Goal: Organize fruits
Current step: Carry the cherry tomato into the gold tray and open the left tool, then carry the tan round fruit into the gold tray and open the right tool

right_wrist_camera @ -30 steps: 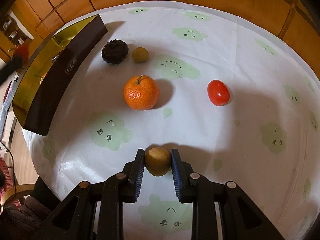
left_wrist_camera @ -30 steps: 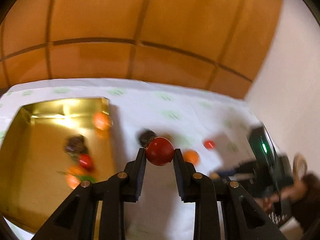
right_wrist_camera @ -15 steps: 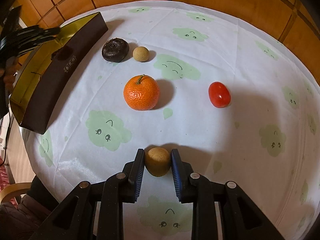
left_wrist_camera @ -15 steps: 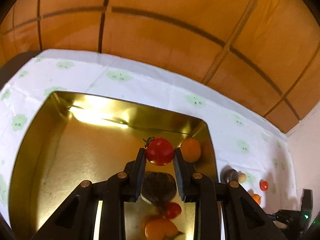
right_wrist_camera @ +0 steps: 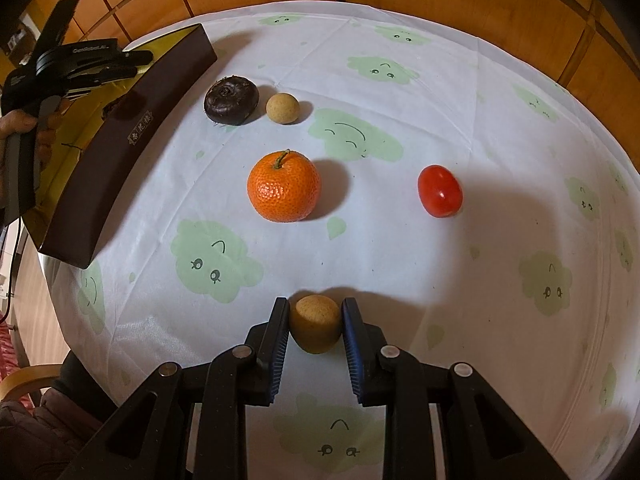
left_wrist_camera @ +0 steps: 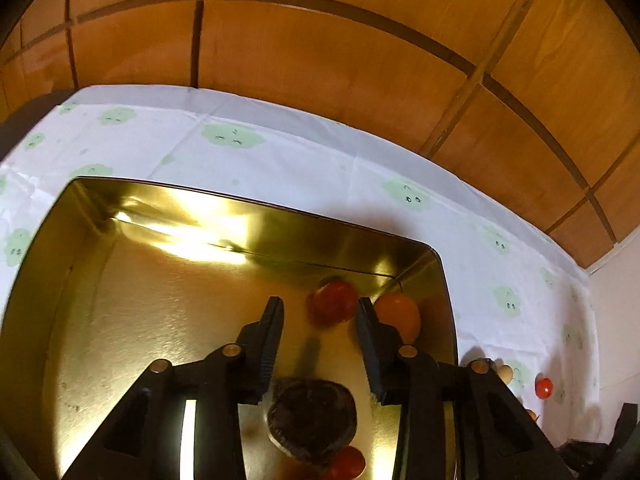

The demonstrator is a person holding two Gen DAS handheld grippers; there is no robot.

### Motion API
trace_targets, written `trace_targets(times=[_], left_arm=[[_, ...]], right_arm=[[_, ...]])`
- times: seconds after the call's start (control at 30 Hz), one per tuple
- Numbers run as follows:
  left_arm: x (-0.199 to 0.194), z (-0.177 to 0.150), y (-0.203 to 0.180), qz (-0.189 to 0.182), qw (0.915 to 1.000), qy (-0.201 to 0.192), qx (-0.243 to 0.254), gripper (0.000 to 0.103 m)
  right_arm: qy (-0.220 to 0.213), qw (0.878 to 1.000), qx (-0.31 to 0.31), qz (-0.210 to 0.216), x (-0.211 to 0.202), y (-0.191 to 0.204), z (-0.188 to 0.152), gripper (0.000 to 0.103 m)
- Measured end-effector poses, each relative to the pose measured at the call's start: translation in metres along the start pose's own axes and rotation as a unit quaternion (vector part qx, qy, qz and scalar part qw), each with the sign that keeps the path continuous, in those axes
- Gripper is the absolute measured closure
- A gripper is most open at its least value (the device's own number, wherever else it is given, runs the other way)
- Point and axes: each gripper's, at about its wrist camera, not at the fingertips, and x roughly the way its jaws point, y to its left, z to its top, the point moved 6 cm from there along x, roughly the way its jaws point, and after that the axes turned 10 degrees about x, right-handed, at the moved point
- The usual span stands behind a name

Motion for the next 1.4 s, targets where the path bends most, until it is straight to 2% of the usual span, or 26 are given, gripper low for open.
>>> trace_targets(times=[0.2,0.27,0.53,0.9,1.13,1.4], left_arm=[[-0.043,-0.015,-0.008,0.047,0.9981,-0.037,0.011,0.063],[-0.059,-0.024,-0.012,0.055,0.9970,-0.052,0.017,0.056],[-0.097,-0.066,-0.020,0.076,0.9938,-0.076,0.029,0.052],[-0.115,-0.110,-0.021,0.089,0.9928,-0.074,0.031,0.048],[-0.119,-0.122,-0.018,0.101,0.9913,-0.076,0.037,0.048],[-0.121,-0.127,-0.004,0.106,0.9911,-0.077,0.022,0.047]], right_arm=[[-0.002,1.000,-0.002,-0.002,0.000,0.000,0.000,0.076],[-0.003,1.000,-0.004,-0.004,0.000,0.001,0.000,0.076],[-0.009,1.000,-0.011,-0.012,-0.001,0.004,-0.002,0.077],[-0.016,1.000,-0.019,-0.020,-0.003,0.010,-0.006,0.077],[-0.020,0.999,-0.025,-0.024,-0.005,0.012,-0.008,0.077],[-0.022,0.999,-0.032,-0.037,-0.005,0.017,-0.008,0.077]])
